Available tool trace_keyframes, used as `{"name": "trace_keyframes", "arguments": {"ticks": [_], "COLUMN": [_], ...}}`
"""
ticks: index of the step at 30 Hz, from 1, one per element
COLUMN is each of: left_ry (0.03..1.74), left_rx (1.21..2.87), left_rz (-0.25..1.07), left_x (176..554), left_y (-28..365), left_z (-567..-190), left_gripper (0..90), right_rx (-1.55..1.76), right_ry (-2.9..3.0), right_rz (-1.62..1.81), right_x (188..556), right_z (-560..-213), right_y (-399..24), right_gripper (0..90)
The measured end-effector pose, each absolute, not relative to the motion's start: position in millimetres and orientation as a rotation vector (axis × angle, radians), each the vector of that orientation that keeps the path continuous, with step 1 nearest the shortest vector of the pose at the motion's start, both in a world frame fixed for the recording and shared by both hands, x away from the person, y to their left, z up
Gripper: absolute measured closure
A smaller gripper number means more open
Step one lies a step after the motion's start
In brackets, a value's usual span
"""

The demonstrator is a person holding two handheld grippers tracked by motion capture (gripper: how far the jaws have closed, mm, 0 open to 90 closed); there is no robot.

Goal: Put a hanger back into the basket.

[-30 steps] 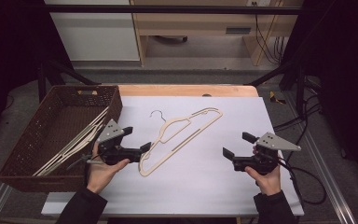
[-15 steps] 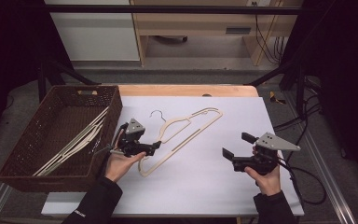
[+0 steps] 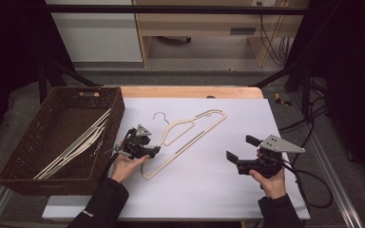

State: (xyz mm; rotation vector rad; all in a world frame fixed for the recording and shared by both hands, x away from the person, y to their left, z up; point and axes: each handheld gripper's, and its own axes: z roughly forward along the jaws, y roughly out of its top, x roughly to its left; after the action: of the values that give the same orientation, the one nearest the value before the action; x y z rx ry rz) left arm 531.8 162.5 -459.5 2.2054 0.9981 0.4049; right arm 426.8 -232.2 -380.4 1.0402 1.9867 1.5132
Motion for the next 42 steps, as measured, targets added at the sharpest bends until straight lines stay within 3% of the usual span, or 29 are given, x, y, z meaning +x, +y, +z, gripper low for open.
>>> {"name": "trace_keyframes", "arguments": {"ticks": [7,14,20,34,42], "left_ry": [0.982,1.007,1.076,1.099,1.054], "left_rx": [2.255,2.254,2.243,2.255,2.233], "left_rz": [0.412,0.405,0.344,0.377,0.463], "left_x": [532.3,531.7,532.5,531.5,518.8], "left_y": [156.8,154.5,158.2,154.6,154.9], "left_z": [-467.3,-469.9,-467.4,-466.3,-449.5], "left_gripper": [58.2,65.3,73.6,79.2,79.3], "right_rx": [1.042,1.043,1.045,1.034,1.023], "right_ry": [1.979,1.976,1.976,2.034,2.099], "right_rz": [1.513,1.517,1.515,1.499,1.497], "right_x": [427.5,426.8,426.6,439.6,466.8], "right_z": [-380.5,-379.6,-379.1,-384.9,-389.9], "right_y": [-233.4,-233.4,-233.1,-218.9,-184.4], "right_gripper": [6.2,6.3,6.3,6.6,8.6]}}
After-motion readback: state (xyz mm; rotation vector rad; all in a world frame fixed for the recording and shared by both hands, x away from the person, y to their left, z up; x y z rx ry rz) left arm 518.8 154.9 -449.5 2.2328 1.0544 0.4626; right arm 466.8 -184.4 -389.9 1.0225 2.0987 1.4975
